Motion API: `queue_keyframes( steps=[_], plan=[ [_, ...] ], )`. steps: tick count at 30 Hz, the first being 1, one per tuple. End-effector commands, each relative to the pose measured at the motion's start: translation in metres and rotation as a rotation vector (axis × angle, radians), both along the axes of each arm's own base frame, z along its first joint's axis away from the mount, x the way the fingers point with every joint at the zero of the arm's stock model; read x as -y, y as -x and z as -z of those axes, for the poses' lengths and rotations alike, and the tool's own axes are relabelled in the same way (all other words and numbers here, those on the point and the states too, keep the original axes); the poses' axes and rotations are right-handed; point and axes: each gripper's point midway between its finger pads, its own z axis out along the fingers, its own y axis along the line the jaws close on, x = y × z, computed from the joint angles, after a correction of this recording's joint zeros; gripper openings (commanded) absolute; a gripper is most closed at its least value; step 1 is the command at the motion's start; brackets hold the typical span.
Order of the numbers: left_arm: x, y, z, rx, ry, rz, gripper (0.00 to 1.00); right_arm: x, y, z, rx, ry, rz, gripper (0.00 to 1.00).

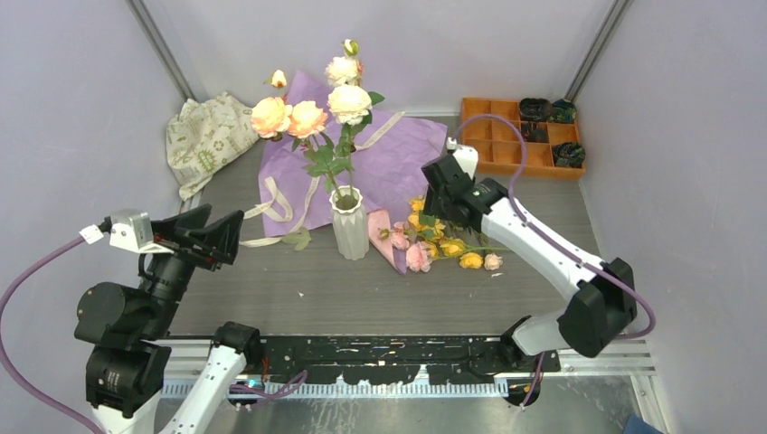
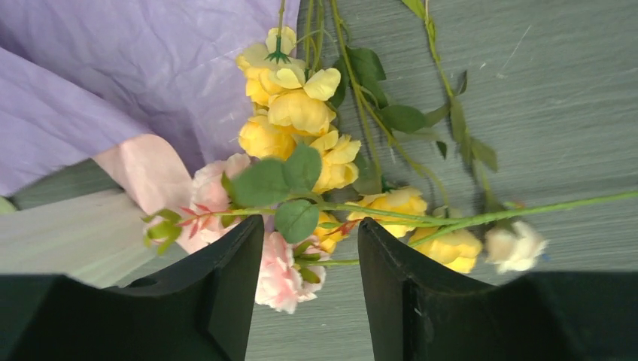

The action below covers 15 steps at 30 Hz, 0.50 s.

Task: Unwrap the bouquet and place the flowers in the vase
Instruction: Place the fake flower at the center of the board, then pick up the fake flower at the center of the board.

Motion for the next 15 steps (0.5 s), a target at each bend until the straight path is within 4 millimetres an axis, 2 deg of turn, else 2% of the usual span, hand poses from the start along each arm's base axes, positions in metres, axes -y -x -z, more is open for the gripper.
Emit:
queue_keyframes(
  steps=[1,7,11,15],
  plan=[
    [0.0,0.011,-0.016,0.044,0.02,0.016,0.67,0.012,0.0,0.001,-0.098,0.236,-0.159,0.54],
    [0.001,0.012,-0.018,0.047,0.031,0.023,0.67,-0.008,0.022,0.032,-0.213,0.191,-0.313,0.52],
    [0.006,0.009,-0.018,0.042,0.045,0.042,0.67,-0.009,0.044,0.052,-0.27,0.216,-0.374,0.56],
    [0.01,0.004,-0.016,0.035,0.06,0.059,0.67,-0.006,0.044,0.071,-0.286,0.251,-0.383,0.58]
  ],
)
